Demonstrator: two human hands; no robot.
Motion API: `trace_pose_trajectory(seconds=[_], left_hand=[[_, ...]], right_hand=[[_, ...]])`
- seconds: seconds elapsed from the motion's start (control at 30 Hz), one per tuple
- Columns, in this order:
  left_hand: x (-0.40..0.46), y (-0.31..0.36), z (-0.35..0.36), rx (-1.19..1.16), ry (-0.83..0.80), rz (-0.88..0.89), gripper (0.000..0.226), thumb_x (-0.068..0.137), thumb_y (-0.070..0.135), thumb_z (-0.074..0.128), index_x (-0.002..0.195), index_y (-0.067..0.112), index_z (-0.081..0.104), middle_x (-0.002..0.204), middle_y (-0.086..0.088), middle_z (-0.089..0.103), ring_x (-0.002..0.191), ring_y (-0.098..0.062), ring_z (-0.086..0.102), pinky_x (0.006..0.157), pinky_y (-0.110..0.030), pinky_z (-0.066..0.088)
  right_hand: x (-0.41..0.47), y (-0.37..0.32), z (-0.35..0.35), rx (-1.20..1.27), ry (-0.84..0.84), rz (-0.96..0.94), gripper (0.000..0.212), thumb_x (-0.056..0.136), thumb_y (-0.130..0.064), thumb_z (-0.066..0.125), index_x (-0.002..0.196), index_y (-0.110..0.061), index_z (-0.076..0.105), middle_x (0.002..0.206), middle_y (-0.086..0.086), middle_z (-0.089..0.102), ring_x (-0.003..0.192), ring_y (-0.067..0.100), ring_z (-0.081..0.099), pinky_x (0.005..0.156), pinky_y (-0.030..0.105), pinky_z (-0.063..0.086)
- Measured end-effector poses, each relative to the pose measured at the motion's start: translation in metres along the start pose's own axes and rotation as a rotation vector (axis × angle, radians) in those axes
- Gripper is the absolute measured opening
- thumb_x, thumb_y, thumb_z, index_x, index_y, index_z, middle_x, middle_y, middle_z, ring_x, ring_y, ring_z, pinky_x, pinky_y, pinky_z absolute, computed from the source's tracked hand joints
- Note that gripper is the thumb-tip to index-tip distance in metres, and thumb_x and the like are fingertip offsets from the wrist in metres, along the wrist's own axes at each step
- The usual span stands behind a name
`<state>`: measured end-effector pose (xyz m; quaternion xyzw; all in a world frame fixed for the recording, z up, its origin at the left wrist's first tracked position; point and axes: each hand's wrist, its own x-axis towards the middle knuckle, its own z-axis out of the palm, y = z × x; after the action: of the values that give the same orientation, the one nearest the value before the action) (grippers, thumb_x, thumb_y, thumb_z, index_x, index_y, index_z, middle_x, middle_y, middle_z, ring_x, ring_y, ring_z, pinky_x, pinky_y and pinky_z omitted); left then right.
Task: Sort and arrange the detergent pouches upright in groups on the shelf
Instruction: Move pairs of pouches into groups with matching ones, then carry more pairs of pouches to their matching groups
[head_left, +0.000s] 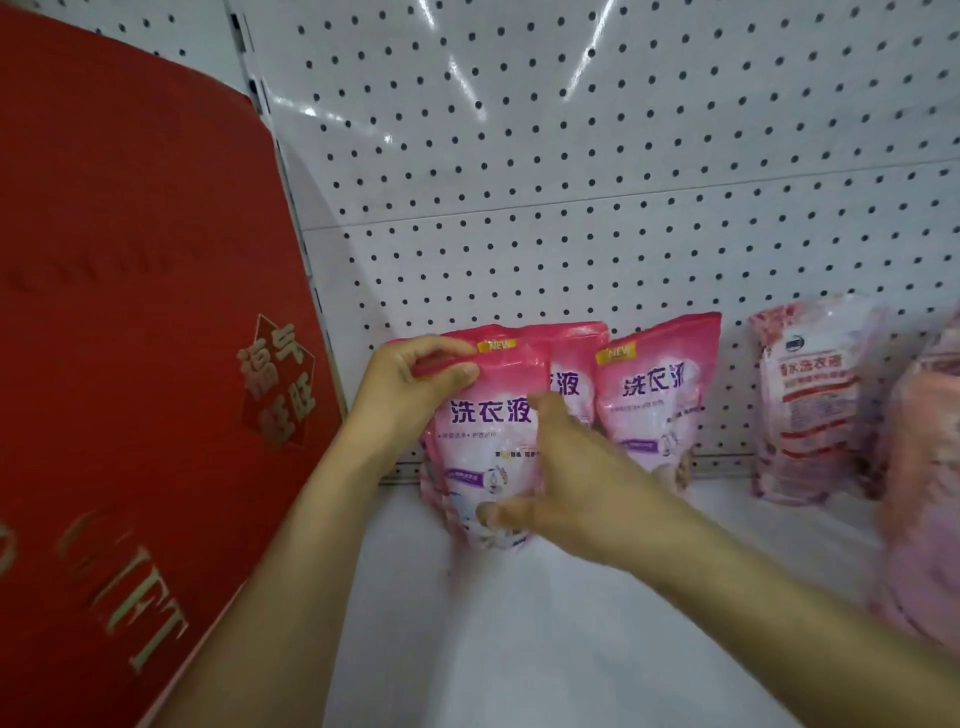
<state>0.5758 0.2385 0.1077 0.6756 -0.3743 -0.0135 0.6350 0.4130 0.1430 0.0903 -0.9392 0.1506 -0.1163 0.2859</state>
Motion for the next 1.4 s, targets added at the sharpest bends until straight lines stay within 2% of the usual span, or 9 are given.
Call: trace_pose_trajectory(seconds=[0.13,0.23,0.4,0.63,0.83,1.07,1.13,1.23,1.4], left_hand=[[-0.020,-0.021,-0.006,-0.005,0.052,-0.102,0.056,0.080,0.008,0.078,0.130,0.023,0.057,0.120,0.003,0.065,0.104,-0.010,0.066,0.082,-0.023,0.055],[-0.039,-0.048,-0.001,-0.088,0.040,-0.231,0.056,0.079,-0.001,0.077,0.128,0.016,0.057,0.117,-0.010,0.070,0.104,-0.024,0.069,0.085,-0.042,0.059],[-0.052,-0.066,0.003,-0.070,0.013,-0.260,0.051,0.073,-0.008,0.079,0.115,0.017,0.064,0.106,-0.001,0.074,0.098,-0.021,0.071,0.079,-0.037,0.061],[-0.054,-0.070,-0.009,0.016,0.189,-0.235,0.042,0.075,-0.012,0.074,0.105,0.017,0.065,0.103,-0.008,0.074,0.092,-0.022,0.072,0.078,-0.038,0.061],[-0.056,-0.076,-0.007,-0.038,0.241,-0.212,0.041,0.080,-0.012,0.070,0.099,0.024,0.064,0.100,-0.004,0.073,0.087,-0.015,0.071,0.070,-0.028,0.057],[-0.070,-0.064,0.006,0.044,0.242,-0.216,0.074,0.085,-0.002,0.069,0.147,0.020,0.035,0.136,-0.005,0.057,0.112,-0.018,0.061,0.087,-0.030,0.052],[-0.083,-0.056,0.010,0.213,0.315,-0.193,0.085,0.085,0.011,0.074,0.153,0.022,0.023,0.150,-0.002,0.040,0.130,-0.019,0.048,0.095,-0.032,0.044],[-0.111,-0.041,0.019,0.311,0.331,-0.025,0.074,0.086,0.022,0.073,0.147,0.032,0.032,0.146,0.010,0.035,0.136,-0.010,0.036,0.106,-0.036,0.040],[-0.140,-0.016,0.064,0.229,0.008,0.076,0.046,0.089,0.022,0.071,0.123,0.042,0.049,0.127,0.018,0.052,0.113,0.000,0.053,0.093,-0.023,0.047]], right_hand=[[0.022,0.047,0.058,0.421,0.186,0.034,0.090,0.071,-0.040,0.080,0.137,-0.045,0.019,0.113,-0.003,0.065,0.096,0.014,0.067,0.082,0.042,0.058],[0.030,0.060,0.076,0.335,0.332,0.099,0.073,0.075,-0.033,0.078,0.125,-0.033,0.025,0.101,-0.009,0.065,0.086,0.015,0.068,0.075,0.041,0.057],[0.034,0.061,0.091,0.208,0.271,0.116,0.048,0.079,-0.030,0.075,0.112,-0.015,0.044,0.103,0.001,0.066,0.091,0.022,0.064,0.071,0.035,0.053],[0.050,0.047,0.108,0.311,0.287,-0.013,0.057,0.073,-0.011,0.076,0.120,-0.018,0.043,0.108,0.001,0.062,0.093,0.017,0.063,0.078,0.040,0.057],[0.041,0.050,0.107,0.365,0.205,-0.017,0.048,0.084,0.001,0.061,0.127,-0.013,0.045,0.097,-0.006,0.056,0.091,0.014,0.059,0.081,0.025,0.052],[0.006,0.032,0.079,0.526,-0.021,-0.006,0.063,0.090,0.001,0.061,0.139,-0.026,0.034,0.100,-0.028,0.044,0.087,-0.008,0.052,0.067,0.002,0.044],[-0.009,0.032,0.070,0.445,-0.017,-0.028,0.059,0.091,-0.011,0.064,0.139,-0.031,0.037,0.120,-0.021,0.048,0.102,-0.003,0.050,0.080,0.004,0.043],[-0.039,0.052,0.058,0.275,0.075,-0.062,0.048,0.090,-0.031,0.065,0.135,-0.033,0.048,0.145,-0.014,0.040,0.132,0.005,0.040,0.110,0.029,0.037],[-0.103,0.086,0.033,0.262,0.444,-0.142,0.019,0.092,-0.031,0.061,0.111,-0.031,0.066,0.110,-0.022,0.060,0.101,0.002,0.060,0.085,0.025,0.053]])
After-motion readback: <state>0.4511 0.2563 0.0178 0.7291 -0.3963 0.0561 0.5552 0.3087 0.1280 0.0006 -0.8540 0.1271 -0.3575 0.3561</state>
